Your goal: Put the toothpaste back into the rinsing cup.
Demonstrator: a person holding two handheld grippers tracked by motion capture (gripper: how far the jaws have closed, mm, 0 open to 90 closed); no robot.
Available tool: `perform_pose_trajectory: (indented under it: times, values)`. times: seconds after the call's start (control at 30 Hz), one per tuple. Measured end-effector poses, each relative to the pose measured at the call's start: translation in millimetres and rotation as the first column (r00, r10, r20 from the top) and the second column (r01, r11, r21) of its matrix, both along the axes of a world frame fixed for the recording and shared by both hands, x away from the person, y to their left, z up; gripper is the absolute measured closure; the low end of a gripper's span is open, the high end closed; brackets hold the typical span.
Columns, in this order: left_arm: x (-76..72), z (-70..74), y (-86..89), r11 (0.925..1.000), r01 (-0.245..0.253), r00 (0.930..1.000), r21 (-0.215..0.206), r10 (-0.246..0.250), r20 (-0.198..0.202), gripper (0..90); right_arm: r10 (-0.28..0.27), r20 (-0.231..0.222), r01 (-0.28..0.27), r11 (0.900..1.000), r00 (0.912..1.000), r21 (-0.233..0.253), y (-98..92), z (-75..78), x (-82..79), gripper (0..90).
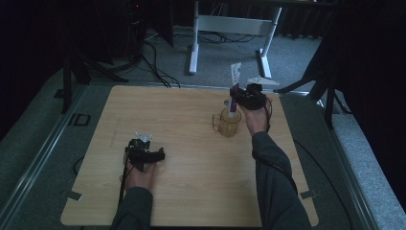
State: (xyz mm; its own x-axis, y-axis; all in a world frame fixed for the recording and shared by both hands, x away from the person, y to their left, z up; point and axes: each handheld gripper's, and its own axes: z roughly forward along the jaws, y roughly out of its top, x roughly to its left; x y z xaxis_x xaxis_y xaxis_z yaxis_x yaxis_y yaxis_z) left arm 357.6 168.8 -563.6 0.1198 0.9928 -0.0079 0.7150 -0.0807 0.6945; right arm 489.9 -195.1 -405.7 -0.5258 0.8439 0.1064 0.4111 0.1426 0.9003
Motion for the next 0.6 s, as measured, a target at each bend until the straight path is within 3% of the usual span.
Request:
perform_pose_trajectory:
  times: [0.6]
  values:
    - [0.0,0.0,0.0,1.0000,0.000,1.0000,0.000,0.000,0.000,7.4,-0.002,-0.017,0.001,0.999,0.9998,-0.035,-0.2,-16.4,-4.3,70.2]
